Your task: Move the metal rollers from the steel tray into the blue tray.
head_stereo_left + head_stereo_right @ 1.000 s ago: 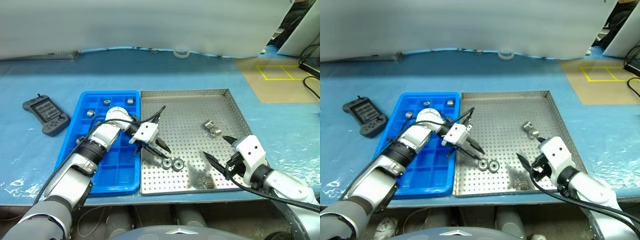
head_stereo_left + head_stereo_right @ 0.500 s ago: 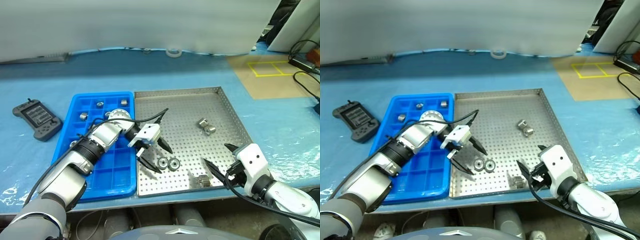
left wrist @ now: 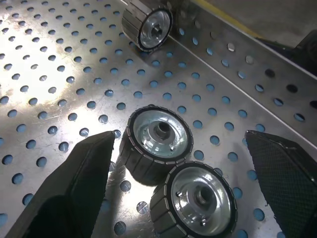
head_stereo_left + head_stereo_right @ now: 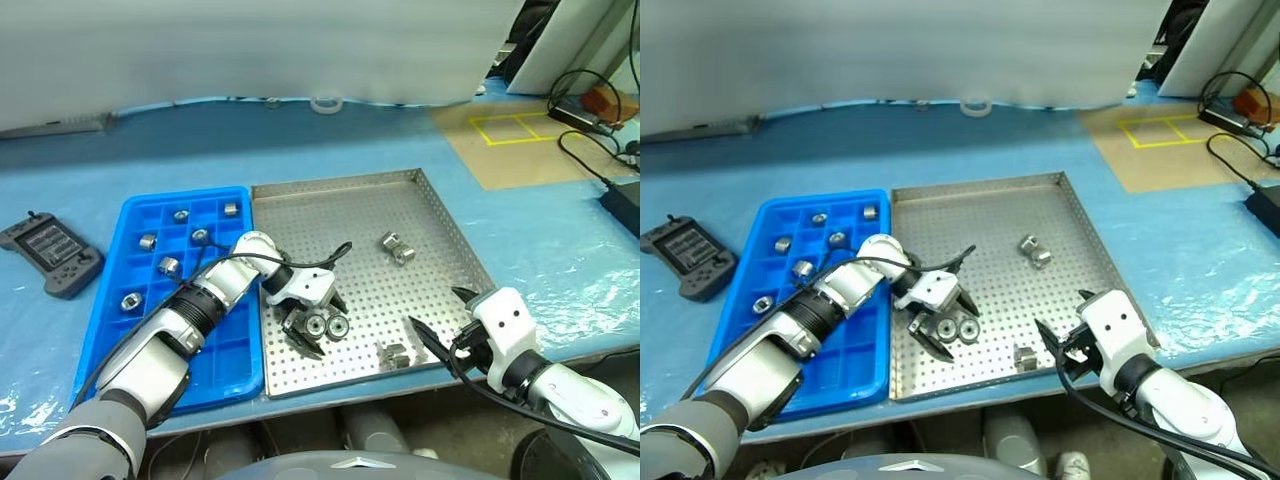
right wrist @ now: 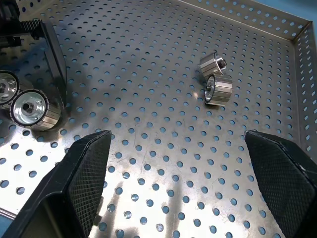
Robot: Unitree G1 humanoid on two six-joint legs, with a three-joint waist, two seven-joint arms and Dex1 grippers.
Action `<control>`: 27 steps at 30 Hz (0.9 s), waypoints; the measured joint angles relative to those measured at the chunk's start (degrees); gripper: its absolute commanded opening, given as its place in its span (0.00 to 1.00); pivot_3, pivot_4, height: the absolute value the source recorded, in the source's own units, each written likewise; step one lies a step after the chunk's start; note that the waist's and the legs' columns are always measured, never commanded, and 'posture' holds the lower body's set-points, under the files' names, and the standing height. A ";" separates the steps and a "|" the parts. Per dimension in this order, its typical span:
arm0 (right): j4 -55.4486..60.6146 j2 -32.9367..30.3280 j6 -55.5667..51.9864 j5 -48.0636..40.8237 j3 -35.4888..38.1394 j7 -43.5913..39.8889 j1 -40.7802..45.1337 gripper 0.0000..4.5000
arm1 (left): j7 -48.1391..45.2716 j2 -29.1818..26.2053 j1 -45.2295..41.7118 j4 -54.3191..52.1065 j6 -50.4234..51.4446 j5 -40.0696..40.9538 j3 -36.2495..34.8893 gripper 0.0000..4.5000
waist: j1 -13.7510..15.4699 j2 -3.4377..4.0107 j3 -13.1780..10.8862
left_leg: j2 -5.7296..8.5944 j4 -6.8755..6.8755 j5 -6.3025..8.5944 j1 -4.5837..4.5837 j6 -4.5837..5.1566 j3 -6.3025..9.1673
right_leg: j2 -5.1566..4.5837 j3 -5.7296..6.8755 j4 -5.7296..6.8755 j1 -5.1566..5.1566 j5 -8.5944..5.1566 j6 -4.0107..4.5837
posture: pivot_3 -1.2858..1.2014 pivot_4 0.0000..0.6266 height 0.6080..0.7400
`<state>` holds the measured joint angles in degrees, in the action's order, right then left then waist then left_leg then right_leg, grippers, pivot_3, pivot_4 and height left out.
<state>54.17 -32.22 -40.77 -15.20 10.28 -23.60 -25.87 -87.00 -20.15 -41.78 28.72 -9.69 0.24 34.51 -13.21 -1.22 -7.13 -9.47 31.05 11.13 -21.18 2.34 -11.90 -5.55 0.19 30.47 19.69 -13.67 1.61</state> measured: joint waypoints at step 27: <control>-0.59 -0.05 -0.70 0.60 -1.11 -0.57 3.76 1.00 | 8.58 1.95 -0.87 2.02 -1.71 -6.30 -1.41 0.41 | -0.47 0.05 -0.01 | 0.12 0.12 0.06 0.04 0.11 0.17 | -0.18 0.26 -0.09 -0.31 0.00 0.00 | 0.29 0.24 1.00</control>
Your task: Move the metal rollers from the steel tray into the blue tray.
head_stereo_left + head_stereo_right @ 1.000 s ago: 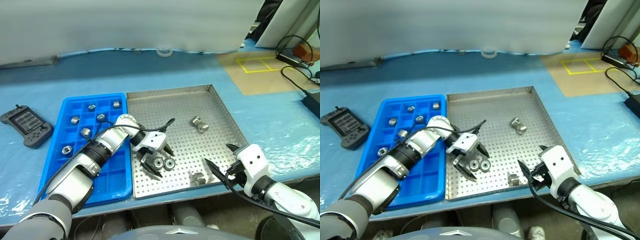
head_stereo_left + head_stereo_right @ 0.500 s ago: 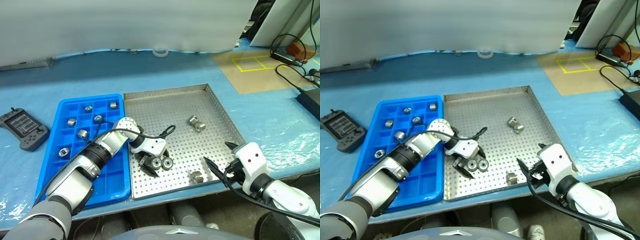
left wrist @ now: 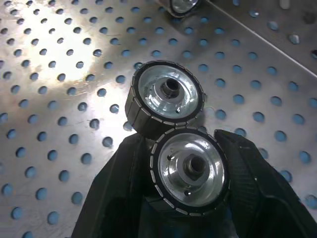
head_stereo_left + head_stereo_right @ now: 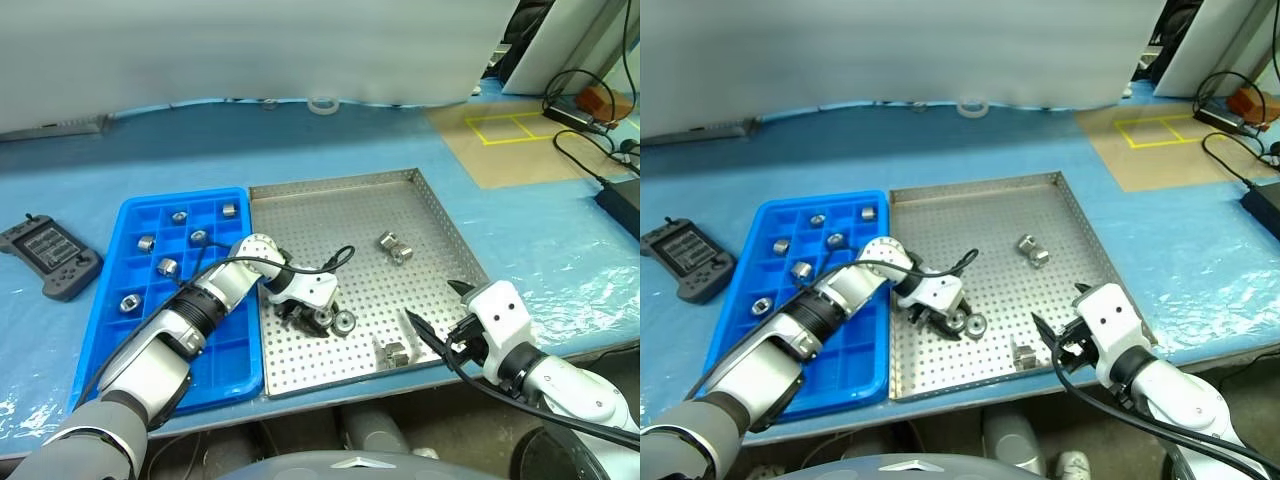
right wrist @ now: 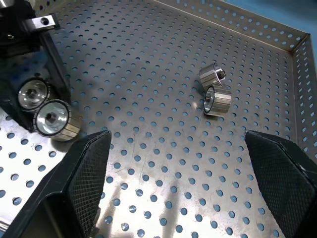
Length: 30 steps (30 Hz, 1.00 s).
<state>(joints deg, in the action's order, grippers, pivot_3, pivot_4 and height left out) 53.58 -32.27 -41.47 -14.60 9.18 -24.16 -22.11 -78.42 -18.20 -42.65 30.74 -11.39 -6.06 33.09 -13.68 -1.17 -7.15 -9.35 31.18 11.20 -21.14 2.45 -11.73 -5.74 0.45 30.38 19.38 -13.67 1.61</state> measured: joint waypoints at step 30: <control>-22.53 -14.08 14.81 1.65 -14.53 -22.37 30.85 1.00 | 4.80 4.94 -2.32 0.64 0.38 8.47 -12.52 0.41 | 8.49 0.17 -0.13 | 0.23 0.14 -0.01 -0.09 0.53 -0.07 | -0.45 0.21 0.41 0.01 -0.06 0.18 | 0.37 0.24 1.00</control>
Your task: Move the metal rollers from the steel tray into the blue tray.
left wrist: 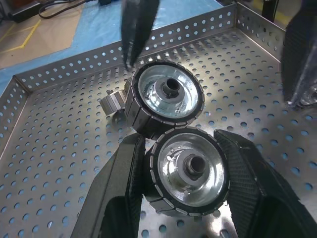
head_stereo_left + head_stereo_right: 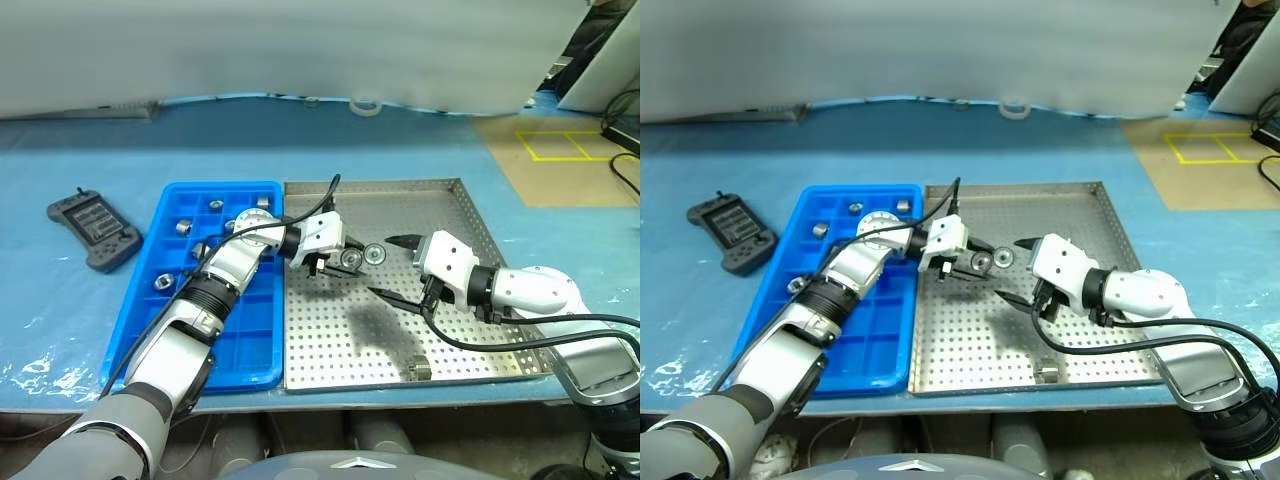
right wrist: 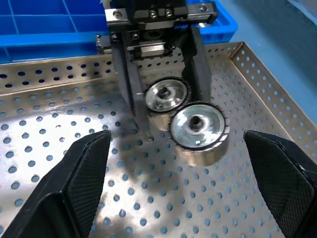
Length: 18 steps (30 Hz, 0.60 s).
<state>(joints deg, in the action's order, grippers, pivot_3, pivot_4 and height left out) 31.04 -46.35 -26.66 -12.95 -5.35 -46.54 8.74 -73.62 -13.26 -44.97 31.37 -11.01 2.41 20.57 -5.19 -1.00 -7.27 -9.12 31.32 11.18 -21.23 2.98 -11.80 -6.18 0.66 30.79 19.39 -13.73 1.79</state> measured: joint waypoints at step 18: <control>-0.07 1.16 0.06 0.54 0.07 0.71 -1.23 0.91 | -1.77 2.30 -1.46 -1.38 -0.01 0.60 0.31 0.41 | 2.69 0.01 -0.01 | 0.01 -0.03 0.02 0.02 0.02 -0.16 | -0.01 -0.15 0.08 0.16 0.00 0.01 | 0.36 0.24 1.00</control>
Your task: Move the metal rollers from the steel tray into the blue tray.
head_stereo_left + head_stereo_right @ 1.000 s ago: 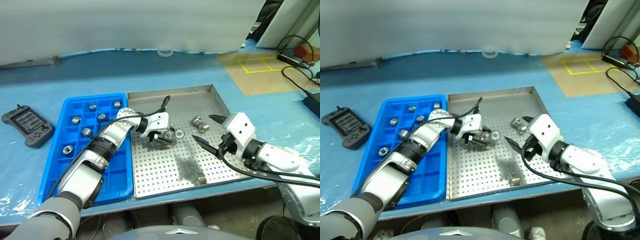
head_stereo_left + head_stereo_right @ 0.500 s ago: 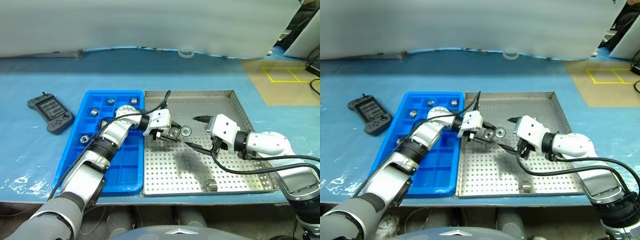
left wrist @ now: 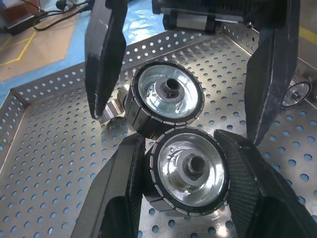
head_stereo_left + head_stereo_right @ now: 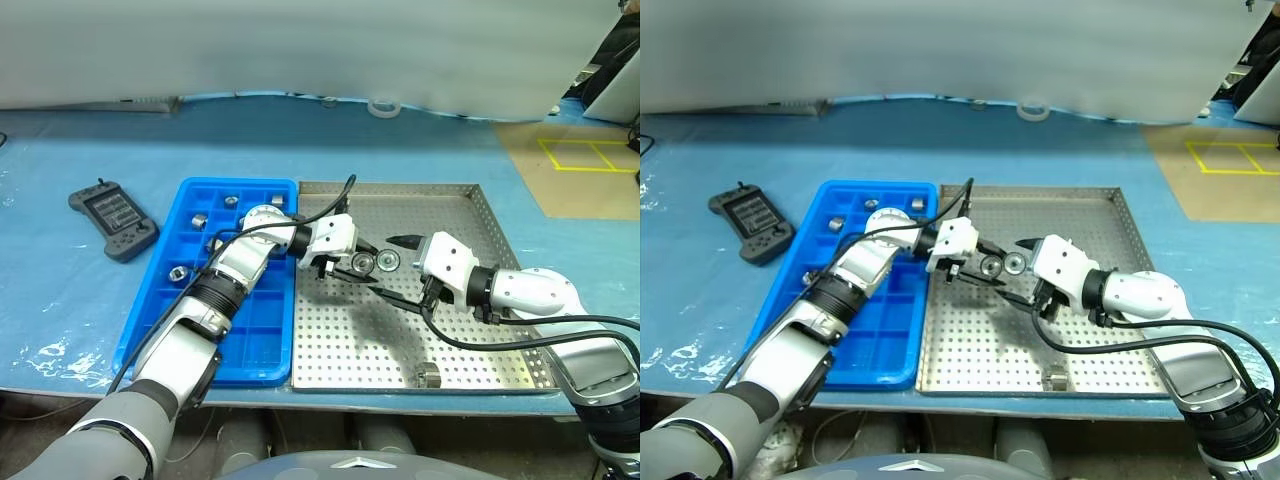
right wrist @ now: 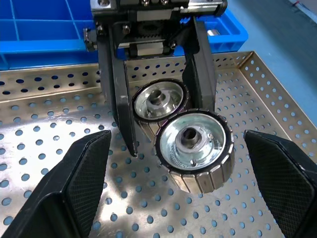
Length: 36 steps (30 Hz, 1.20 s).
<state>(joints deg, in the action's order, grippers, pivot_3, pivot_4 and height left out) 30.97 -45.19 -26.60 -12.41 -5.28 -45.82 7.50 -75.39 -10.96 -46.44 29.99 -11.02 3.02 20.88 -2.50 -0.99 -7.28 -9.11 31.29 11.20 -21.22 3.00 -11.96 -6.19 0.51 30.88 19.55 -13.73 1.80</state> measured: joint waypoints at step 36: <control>1.35 0.68 9.87 0.44 4.63 2.46 -12.65 0.38 | 0.05 -2.11 1.50 -4.18 -0.44 0.98 2.39 0.41 | 0.22 -0.01 -0.01 | 0.06 -0.02 0.03 -0.10 -0.04 -0.03 | -0.01 -0.10 -0.01 0.19 0.00 0.00 | 0.38 0.24 1.00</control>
<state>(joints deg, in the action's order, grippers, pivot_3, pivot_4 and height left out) 32.31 -44.51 -16.73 -11.97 -0.65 -43.37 -5.15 -75.35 -13.07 -44.94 25.81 -11.45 3.99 23.27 -2.28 -1.00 -7.29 -9.05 31.27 11.23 -21.31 2.95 -11.99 -6.20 0.41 30.87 19.73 -13.73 1.80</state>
